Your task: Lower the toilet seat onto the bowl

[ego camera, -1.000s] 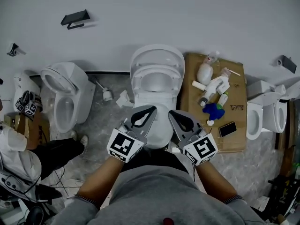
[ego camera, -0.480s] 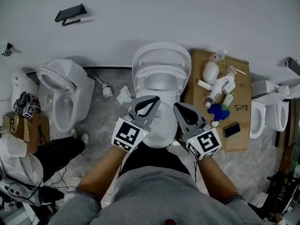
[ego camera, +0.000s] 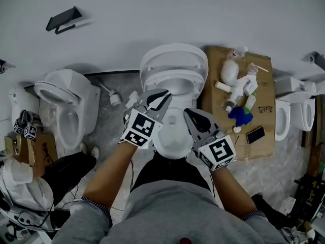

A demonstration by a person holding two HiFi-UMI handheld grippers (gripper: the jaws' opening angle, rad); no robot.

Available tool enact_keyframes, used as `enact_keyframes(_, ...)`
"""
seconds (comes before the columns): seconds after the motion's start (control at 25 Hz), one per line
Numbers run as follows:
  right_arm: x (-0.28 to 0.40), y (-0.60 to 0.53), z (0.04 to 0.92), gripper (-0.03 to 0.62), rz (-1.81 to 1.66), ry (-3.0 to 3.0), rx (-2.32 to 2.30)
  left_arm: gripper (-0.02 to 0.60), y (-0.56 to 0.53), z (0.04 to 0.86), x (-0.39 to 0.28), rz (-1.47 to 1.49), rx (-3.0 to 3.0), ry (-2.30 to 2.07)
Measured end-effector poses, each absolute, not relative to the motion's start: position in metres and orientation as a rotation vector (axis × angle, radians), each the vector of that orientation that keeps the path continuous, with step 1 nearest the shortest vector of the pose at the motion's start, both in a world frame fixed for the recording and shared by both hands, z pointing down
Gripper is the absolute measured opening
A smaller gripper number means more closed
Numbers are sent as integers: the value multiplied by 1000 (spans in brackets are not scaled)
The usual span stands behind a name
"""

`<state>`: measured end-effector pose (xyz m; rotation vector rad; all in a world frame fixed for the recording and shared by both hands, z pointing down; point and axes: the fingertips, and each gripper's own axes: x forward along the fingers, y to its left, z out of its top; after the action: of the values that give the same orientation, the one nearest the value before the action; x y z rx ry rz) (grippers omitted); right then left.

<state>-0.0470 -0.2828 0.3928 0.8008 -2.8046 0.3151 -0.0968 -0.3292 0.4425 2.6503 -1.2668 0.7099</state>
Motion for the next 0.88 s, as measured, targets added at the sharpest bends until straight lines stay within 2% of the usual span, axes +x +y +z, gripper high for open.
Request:
enact_keyframes(0.24,-49,-295,411,15,349,-2765,831,79,-362,475,-96,917,2620,-1106)
enact_keyframes(0.56,-51,-309,427,15,381,-2741,850,98,-406,511,-95,1343,2664,-997)
enact_keyframes(0.88,-54,-310,438,15,430,-2723,836,127,-432,547,-91,1507,2615,-866)
